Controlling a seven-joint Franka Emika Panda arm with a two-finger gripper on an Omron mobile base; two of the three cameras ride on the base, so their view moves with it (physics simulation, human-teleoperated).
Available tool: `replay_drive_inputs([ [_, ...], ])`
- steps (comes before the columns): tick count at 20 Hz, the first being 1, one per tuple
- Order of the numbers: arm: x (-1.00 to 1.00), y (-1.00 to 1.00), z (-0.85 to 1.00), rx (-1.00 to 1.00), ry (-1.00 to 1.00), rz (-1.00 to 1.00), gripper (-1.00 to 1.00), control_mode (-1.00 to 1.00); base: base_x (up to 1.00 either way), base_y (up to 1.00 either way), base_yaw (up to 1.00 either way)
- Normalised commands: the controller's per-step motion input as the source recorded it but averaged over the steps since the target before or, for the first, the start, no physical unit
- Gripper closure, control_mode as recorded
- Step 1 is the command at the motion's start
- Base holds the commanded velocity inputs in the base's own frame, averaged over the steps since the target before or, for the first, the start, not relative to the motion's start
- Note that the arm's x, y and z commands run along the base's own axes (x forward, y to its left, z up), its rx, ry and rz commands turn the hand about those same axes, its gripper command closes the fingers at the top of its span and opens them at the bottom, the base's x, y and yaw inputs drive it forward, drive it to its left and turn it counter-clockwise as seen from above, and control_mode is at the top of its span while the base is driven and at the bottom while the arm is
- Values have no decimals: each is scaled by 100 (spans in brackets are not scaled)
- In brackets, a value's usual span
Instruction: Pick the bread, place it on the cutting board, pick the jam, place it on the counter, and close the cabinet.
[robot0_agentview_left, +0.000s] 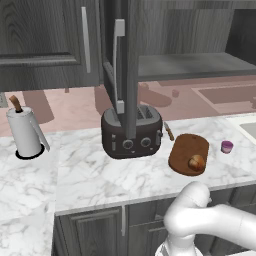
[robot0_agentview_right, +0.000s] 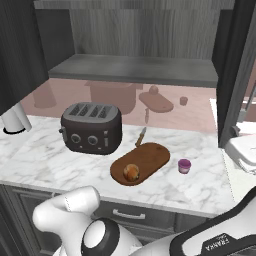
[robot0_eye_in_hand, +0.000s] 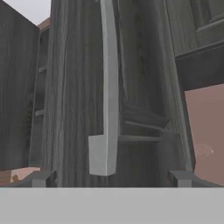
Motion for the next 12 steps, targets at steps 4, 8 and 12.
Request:
replay_drive_inputs([
  [4,11,16,0,0,-2,9,-100,-100,0,0,0],
  [8,7,24,0,0,-4,10,-100,-100,0,0,0],
  [12,7,26,0,0,-6,10,-100,-100,0,0,0],
])
